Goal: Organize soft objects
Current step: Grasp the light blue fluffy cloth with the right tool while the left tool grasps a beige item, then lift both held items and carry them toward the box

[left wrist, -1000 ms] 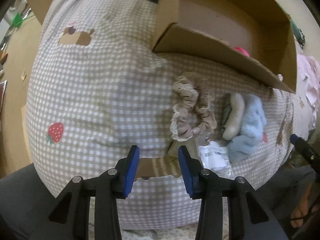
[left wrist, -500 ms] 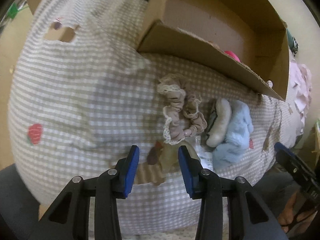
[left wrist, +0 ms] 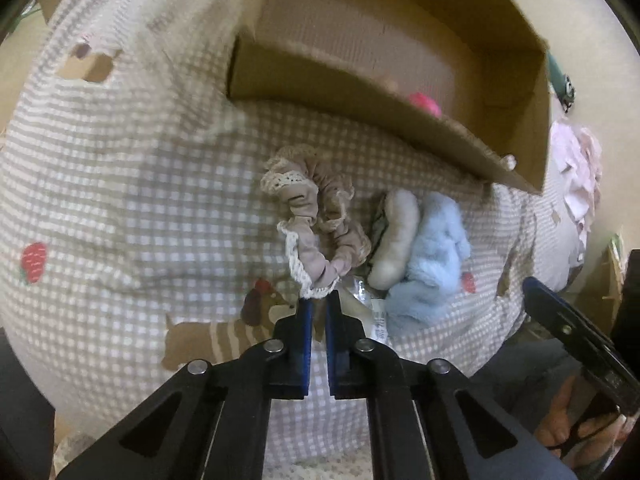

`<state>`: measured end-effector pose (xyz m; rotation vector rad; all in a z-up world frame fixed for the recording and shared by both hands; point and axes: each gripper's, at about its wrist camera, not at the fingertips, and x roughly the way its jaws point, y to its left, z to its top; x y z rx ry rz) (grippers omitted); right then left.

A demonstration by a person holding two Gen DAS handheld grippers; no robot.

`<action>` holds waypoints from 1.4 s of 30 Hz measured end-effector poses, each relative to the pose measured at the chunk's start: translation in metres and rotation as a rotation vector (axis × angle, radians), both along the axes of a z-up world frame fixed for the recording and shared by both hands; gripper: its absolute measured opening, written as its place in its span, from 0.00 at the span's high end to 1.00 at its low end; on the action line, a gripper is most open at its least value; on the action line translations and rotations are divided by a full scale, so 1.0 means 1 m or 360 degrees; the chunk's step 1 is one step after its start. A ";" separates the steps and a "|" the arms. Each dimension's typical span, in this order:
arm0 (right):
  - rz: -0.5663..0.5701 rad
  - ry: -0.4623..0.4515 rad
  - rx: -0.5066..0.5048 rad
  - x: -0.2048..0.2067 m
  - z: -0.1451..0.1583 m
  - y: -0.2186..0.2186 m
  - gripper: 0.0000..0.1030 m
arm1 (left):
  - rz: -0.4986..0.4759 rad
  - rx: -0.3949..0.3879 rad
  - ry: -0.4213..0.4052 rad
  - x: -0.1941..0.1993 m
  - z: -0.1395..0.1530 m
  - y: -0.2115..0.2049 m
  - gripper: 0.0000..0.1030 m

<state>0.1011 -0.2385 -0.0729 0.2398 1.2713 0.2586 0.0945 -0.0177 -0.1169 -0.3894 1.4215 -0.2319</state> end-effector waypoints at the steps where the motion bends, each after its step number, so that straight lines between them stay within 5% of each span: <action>1: -0.0004 -0.0001 0.0008 0.001 0.000 -0.001 0.21 | -0.0003 0.0010 -0.0023 -0.002 0.007 0.003 0.94; 12: -0.0022 0.0009 0.0153 0.006 0.002 0.001 0.21 | 0.0065 0.0011 -0.0090 -0.026 0.055 0.037 0.94; 18: -0.0052 0.0145 0.0254 0.023 -0.019 0.018 0.21 | 0.0145 0.0010 -0.0180 -0.031 0.064 0.052 0.94; 23: -0.0101 0.0281 0.0354 0.038 -0.041 0.038 0.11 | 0.0253 -0.0006 -0.0173 -0.028 0.060 0.063 0.94; 31: 0.0015 0.0381 0.0094 0.036 -0.068 0.064 0.08 | 0.0251 0.0019 -0.0180 -0.022 0.059 0.057 0.94; 33: 0.0018 0.0367 0.0075 0.034 -0.067 0.063 0.20 | 0.0257 0.0046 -0.0159 -0.019 0.053 0.055 0.94; 36: 0.0003 0.0341 0.0123 0.033 -0.062 0.056 0.61 | 0.0276 0.0070 -0.0135 -0.017 0.048 0.056 0.94; 38: 0.0002 0.0321 0.0140 0.031 -0.058 0.051 0.71 | 0.0283 0.0082 -0.0136 -0.017 0.048 0.057 0.94; 42: 0.0036 0.0253 0.0134 0.027 -0.046 0.046 0.77 | 0.0294 0.0104 -0.0158 -0.020 0.051 0.057 0.94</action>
